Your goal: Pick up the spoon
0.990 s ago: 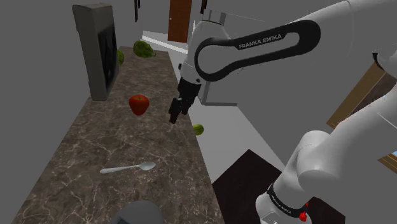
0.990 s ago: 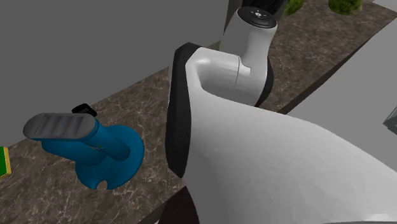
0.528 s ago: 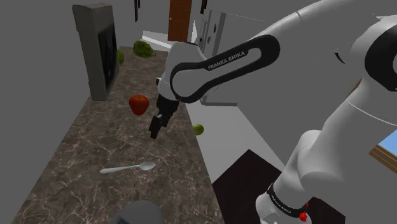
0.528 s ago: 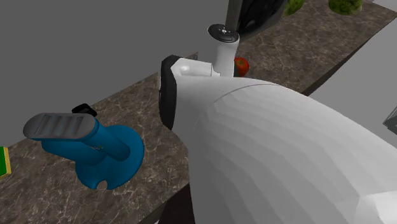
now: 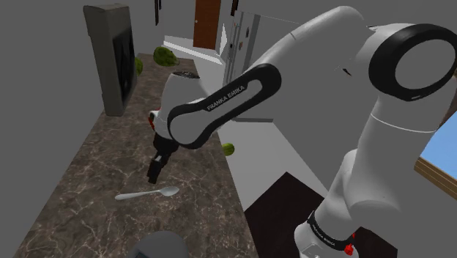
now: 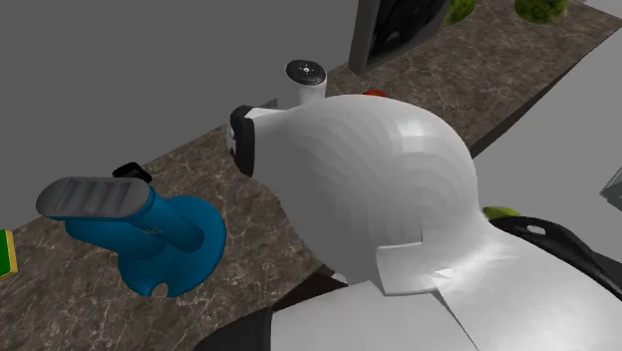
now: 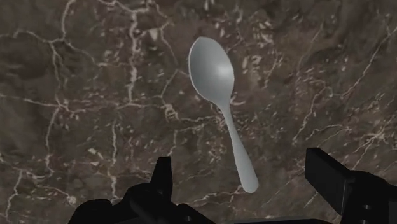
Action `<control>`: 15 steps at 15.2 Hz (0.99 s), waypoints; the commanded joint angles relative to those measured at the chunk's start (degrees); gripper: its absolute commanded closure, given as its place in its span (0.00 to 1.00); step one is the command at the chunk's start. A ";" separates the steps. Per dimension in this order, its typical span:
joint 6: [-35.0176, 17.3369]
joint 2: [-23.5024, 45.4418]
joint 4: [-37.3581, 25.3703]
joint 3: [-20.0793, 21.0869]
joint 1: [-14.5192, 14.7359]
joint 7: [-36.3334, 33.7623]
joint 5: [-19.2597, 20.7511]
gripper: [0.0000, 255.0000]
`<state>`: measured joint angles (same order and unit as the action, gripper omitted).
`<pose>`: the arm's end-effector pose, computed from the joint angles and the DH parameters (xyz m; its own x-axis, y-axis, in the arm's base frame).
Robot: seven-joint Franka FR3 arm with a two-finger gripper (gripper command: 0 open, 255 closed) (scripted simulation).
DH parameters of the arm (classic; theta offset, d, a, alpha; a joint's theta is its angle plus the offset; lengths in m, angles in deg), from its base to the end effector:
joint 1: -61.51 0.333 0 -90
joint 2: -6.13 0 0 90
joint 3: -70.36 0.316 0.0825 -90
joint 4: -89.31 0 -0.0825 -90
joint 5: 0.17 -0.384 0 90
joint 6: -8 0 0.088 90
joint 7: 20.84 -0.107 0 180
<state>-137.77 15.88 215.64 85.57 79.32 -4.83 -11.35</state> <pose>0.4762 0.3046 0.3235 0.7603 0.6183 0.1991 0.6458 -0.7525 -0.1288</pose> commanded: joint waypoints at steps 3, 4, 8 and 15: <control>-3.19 7.83 -5.24 0.87 1.97 1.66 2.53 0.00; -3.66 9.03 -6.06 0.97 2.40 1.84 2.98 0.00; -6.22 11.35 -5.76 0.72 2.68 1.99 3.32 0.00; -8.36 13.49 -5.72 0.45 2.94 2.11 3.65 1.00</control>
<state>-146.07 29.31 209.94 86.03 82.26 -2.75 -7.71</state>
